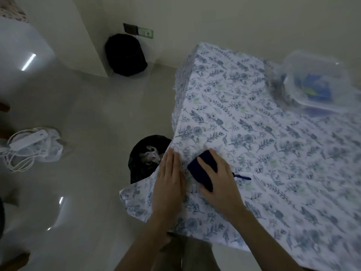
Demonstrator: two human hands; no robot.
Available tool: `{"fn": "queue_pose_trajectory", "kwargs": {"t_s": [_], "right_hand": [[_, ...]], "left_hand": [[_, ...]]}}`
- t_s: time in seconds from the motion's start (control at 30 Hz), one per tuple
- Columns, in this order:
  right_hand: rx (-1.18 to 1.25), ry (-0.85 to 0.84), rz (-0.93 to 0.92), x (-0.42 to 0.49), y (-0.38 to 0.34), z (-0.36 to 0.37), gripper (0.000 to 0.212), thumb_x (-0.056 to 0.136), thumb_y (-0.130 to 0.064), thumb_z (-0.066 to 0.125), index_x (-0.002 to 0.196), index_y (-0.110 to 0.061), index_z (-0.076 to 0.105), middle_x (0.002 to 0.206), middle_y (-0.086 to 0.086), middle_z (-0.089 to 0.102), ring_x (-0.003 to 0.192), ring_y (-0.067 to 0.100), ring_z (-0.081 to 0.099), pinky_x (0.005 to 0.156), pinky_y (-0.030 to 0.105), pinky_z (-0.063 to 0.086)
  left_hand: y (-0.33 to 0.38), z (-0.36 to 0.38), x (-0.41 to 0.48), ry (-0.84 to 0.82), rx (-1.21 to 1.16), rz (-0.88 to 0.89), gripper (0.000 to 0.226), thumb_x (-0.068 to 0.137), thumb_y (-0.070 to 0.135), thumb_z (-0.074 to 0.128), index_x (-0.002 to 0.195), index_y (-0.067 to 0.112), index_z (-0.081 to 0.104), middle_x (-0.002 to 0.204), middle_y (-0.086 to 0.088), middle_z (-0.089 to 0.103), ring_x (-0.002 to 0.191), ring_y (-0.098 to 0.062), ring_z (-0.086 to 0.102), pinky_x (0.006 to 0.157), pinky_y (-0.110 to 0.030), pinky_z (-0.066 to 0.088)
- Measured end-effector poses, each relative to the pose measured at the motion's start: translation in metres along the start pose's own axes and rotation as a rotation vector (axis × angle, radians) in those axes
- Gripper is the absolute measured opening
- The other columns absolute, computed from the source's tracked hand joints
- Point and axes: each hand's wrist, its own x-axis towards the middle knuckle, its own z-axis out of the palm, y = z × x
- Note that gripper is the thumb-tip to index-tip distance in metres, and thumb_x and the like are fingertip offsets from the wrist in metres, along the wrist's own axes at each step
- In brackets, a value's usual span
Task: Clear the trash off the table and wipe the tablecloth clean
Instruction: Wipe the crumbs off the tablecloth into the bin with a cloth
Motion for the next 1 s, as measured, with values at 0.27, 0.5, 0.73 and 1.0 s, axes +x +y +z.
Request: {"fn": "queue_pose_trajectory", "kwargs": {"t_s": [0.27, 0.5, 0.73, 1.0], "right_hand": [[-0.108, 0.029, 0.286, -0.058, 0.053, -0.022, 0.066, 0.083, -0.03, 0.064, 0.143, -0.024, 0.034, 0.145, 0.021, 0.034, 0.12, 0.041, 0.044, 0.094, 0.052, 0.047], [0.214, 0.106, 0.476, -0.108, 0.098, -0.054, 0.061, 0.084, -0.029, 0.049, 0.143, -0.025, 0.033, 0.149, 0.013, 0.029, 0.128, 0.039, 0.035, 0.104, 0.051, 0.036], [0.319, 0.215, 0.597, -0.209, 0.177, -0.085, 0.064, 0.082, -0.024, 0.047, 0.143, -0.031, 0.029, 0.151, 0.008, 0.028, 0.128, 0.036, 0.036, 0.105, 0.049, 0.037], [0.333, 0.334, 0.755, -0.338, 0.288, -0.131, 0.062, 0.083, -0.037, 0.033, 0.145, -0.031, 0.027, 0.151, 0.006, 0.026, 0.131, 0.032, 0.032, 0.106, 0.045, 0.034]], "left_hand": [[0.013, -0.01, 0.004, -0.135, 0.223, 0.238, 0.057, 0.102, 0.03, 0.025, 0.149, -0.002, 0.02, 0.158, -0.018, 0.018, 0.149, -0.029, 0.012, 0.12, -0.047, 0.018], [0.099, 0.005, 0.013, -0.255, 0.24, 0.505, 0.051, 0.097, 0.026, 0.03, 0.137, -0.001, 0.046, 0.148, -0.019, 0.04, 0.141, -0.029, 0.035, 0.115, -0.044, 0.025], [0.234, 0.044, 0.002, -0.384, 0.29, 0.688, 0.054, 0.095, 0.032, 0.028, 0.131, 0.003, 0.055, 0.143, -0.016, 0.049, 0.135, -0.028, 0.045, 0.112, -0.041, 0.027], [0.385, 0.106, -0.031, -0.427, 0.314, 0.8, 0.061, 0.101, 0.034, 0.012, 0.131, 0.002, 0.055, 0.142, -0.016, 0.05, 0.134, -0.027, 0.046, 0.117, -0.04, 0.024]]}}
